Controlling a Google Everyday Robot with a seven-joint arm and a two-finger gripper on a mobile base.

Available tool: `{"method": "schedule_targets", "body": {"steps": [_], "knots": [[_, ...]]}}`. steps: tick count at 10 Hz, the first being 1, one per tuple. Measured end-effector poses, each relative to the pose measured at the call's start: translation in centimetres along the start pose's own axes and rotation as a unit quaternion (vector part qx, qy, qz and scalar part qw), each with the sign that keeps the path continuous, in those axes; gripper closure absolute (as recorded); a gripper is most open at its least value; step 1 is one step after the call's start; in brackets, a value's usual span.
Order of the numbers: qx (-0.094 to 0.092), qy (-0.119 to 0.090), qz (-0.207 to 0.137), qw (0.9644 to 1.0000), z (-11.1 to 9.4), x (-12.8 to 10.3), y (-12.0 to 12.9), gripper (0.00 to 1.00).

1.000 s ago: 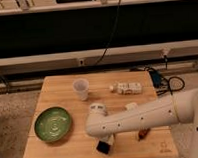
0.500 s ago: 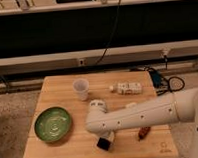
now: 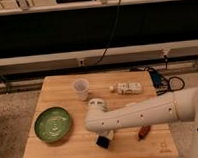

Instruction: Place the eraser in the ceramic cup

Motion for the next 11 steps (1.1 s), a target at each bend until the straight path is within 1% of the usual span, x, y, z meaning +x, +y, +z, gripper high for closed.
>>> {"method": "schedule_targets", "body": {"steps": [1,2,4,9,11], "knots": [[0.002,0.002,-0.001,1.0,-0.1,0.2,-0.2,0.93],[0.002,0.003,-0.001,1.0,-0.3,0.4,-0.3,0.96],[0.005,0.007,0.0,1.0,-0.7,0.7,-0.5,0.97],[0.012,0.021,0.0,0.9997,-2.7,2.3,-1.1,0.97],[0.014,0.023,-0.001,0.9996,-3.1,2.6,-1.3,0.97]]}}
